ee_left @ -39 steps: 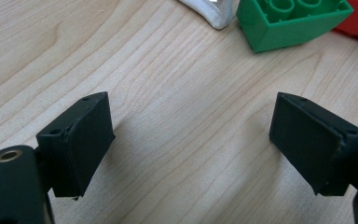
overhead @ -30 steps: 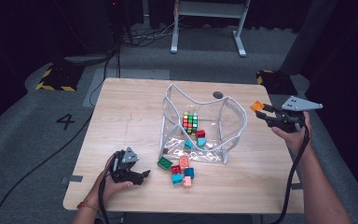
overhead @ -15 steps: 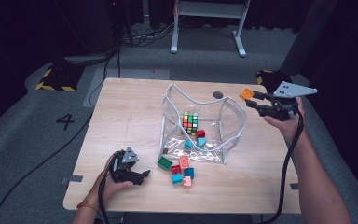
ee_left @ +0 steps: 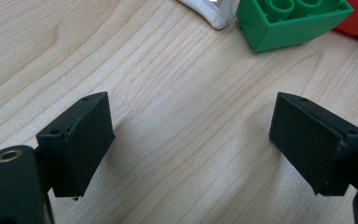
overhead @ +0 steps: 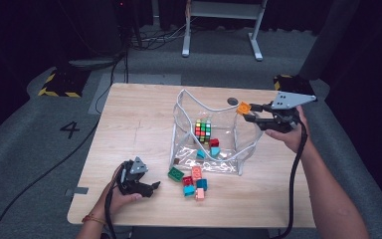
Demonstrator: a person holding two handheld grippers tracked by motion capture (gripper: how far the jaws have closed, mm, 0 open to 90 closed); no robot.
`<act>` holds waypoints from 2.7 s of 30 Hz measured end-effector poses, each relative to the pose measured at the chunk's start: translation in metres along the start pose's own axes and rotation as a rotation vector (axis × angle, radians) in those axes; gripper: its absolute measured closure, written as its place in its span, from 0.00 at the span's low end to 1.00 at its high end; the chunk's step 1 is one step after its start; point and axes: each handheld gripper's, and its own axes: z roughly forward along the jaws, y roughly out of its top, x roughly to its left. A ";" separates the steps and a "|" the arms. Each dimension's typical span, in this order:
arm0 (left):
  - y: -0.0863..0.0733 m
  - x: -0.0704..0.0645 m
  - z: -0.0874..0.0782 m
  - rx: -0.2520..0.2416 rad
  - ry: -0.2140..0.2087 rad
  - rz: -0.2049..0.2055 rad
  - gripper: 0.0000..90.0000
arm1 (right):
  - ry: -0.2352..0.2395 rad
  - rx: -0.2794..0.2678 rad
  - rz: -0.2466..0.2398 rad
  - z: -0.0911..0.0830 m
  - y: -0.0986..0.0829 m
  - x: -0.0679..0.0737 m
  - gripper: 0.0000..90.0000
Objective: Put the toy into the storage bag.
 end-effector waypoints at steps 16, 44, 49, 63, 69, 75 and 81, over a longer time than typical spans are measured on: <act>0.000 0.000 0.000 0.000 -0.002 0.002 0.15 | 0.141 0.161 -0.132 0.049 0.014 0.027 0.66; 0.000 0.000 0.000 0.000 -0.001 0.002 0.15 | 0.115 0.658 -0.199 0.071 0.013 -0.001 0.66; 0.000 0.000 0.000 0.000 -0.002 0.002 0.15 | 0.116 0.692 -0.193 0.063 0.010 -0.004 0.66; 0.000 0.000 0.000 0.000 -0.001 0.002 0.15 | 0.118 0.534 -0.166 0.050 0.008 -0.003 0.61; 0.000 0.000 0.000 0.000 -0.002 0.002 0.15 | 0.075 0.406 -0.135 0.033 0.008 0.000 0.57; 0.000 0.000 0.000 0.000 -0.002 0.002 0.15 | 0.032 0.276 -0.056 0.011 0.005 0.004 0.45; 0.000 0.000 0.000 0.000 -0.002 0.002 0.15 | -0.038 0.174 -0.036 -0.011 -0.002 0.006 0.33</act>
